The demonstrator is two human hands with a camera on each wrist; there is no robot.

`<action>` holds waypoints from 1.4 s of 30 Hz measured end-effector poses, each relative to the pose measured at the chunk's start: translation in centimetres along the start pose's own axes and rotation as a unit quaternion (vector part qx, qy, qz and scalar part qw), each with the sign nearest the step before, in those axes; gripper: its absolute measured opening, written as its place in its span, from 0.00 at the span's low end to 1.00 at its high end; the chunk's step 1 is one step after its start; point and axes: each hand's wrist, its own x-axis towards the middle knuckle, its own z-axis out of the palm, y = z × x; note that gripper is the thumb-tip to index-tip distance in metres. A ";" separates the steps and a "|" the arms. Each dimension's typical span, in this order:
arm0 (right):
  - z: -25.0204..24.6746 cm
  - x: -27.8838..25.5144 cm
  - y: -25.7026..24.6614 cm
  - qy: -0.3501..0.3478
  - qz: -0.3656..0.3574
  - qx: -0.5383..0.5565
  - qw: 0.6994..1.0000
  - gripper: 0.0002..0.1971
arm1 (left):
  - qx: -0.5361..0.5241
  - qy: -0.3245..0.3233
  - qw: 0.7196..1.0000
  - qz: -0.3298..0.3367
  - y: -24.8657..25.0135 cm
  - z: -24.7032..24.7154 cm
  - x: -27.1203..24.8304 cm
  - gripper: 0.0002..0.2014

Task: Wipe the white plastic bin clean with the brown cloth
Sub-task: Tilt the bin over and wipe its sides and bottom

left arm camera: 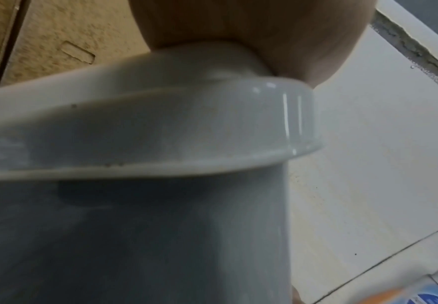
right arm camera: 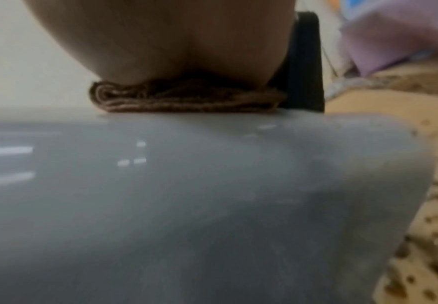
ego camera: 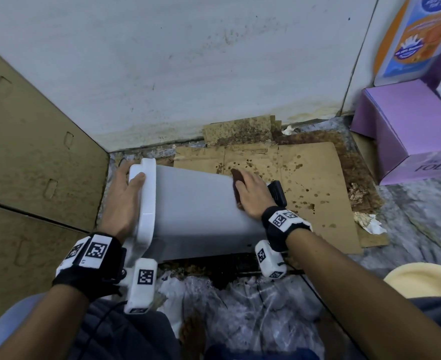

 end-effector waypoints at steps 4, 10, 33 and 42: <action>0.9 -0.1 -2.7 0.023 0.025 -0.029 0.999 0.25 | 0.000 0.001 1.000 -0.005 0.4 0.1 0.0 0.22; 3.6 -2.8 -11.9 0.022 -0.160 0.000 0.987 0.27 | 0.021 -0.004 1.000 0.012 1.2 0.6 0.0 0.26; 1.0 -1.4 -4.5 0.055 0.133 0.024 0.989 0.32 | 0.012 0.012 1.000 0.014 0.7 0.9 0.8 0.23; 2.3 -4.6 -4.2 0.072 0.128 0.034 0.989 0.32 | -0.008 0.010 1.000 -0.010 0.2 0.5 0.6 0.28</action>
